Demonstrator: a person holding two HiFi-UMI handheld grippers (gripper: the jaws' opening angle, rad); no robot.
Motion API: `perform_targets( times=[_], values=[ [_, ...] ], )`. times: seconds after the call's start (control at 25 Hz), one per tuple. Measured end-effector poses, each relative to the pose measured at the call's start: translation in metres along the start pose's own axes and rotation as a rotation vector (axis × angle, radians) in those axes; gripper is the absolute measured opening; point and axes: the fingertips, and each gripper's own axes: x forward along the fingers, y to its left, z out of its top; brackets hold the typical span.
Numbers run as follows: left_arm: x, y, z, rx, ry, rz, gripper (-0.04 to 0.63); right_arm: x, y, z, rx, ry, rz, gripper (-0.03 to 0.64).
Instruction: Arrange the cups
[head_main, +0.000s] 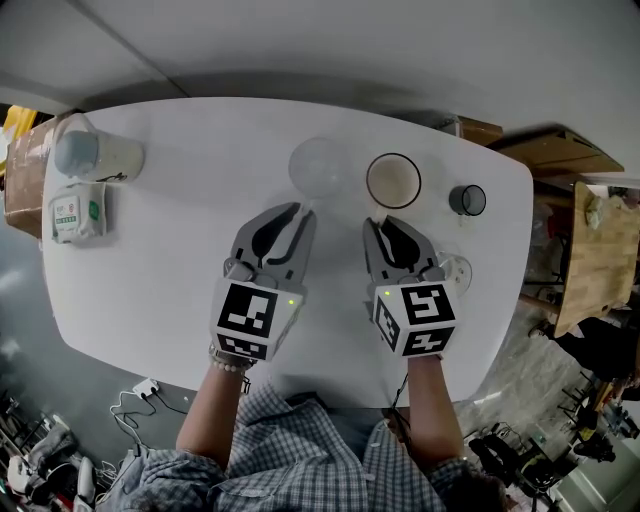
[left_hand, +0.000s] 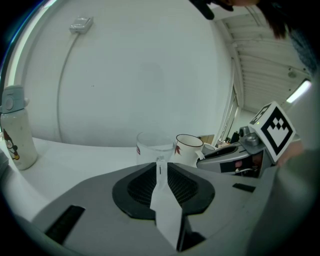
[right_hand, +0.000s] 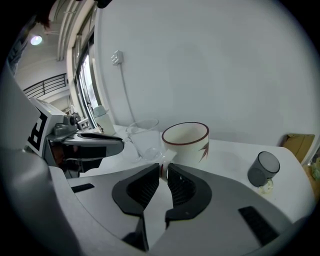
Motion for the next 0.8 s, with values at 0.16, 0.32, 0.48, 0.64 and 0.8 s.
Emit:
perform_targets(
  times=[0.16, 0.32, 0.48, 0.64, 0.8],
  values=[
    [0.000, 0.000, 0.000, 0.000, -0.001, 0.001, 0.055, -0.003, -0.009, -0.005, -0.010, 0.018, -0.061, 0.063],
    [0.001, 0.000, 0.000, 0.001, -0.001, 0.001, 0.055, -0.005, -0.020, -0.006, -0.127, 0.046, -0.206, 0.065],
    [0.000, 0.000, 0.000, 0.002, -0.001, 0.002, 0.055, -0.006, -0.021, -0.006, -0.121, 0.053, -0.247, 0.069],
    [-0.001, 0.000, 0.000, 0.003, -0.001, 0.000, 0.055, -0.005, -0.023, -0.001, -0.100, 0.030, -0.268, 0.071],
    [0.000, 0.001, 0.000, 0.002, -0.003, 0.001, 0.055, -0.003, -0.024, 0.001, -0.060, 0.013, -0.262, 0.071]
  ],
)
